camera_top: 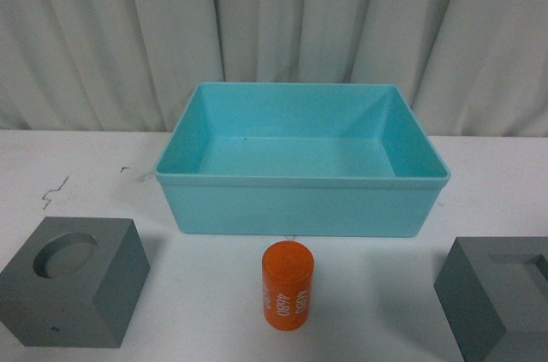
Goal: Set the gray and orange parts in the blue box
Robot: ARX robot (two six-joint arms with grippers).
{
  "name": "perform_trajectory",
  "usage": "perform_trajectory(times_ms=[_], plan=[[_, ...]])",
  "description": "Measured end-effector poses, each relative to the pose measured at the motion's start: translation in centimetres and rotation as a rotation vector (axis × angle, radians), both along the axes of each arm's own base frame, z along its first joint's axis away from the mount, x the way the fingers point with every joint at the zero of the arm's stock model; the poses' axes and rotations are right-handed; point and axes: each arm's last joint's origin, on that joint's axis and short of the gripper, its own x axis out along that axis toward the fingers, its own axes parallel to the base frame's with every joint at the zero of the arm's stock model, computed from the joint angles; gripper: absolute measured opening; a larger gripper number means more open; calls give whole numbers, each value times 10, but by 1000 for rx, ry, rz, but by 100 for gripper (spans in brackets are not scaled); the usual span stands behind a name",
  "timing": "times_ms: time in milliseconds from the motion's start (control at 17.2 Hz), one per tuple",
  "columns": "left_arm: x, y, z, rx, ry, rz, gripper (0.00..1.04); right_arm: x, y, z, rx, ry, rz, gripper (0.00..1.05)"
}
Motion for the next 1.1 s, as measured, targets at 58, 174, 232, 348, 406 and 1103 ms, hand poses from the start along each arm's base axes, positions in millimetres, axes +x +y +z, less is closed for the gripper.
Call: perform_trajectory(times_ms=[58, 174, 232, 348, 406, 1103], plan=[[0, 0, 0, 0, 0, 0, 98, 0, 0, 0, 1, 0, -2, 2], [0, 0, 0, 0, 0, 0, 98, 0, 0, 0, 1, 0, -2, 14], [0, 0, 0, 0, 0, 0, 98, 0, 0, 0, 1, 0, -2, 22], [0, 0, 0, 0, 0, 0, 98, 0, 0, 0, 3, 0, -6, 20], [0, 0, 0, 0, 0, 0, 98, 0, 0, 0, 3, 0, -6, 10], [0, 0, 0, 0, 0, 0, 98, 0, 0, 0, 3, 0, -6, 2]])
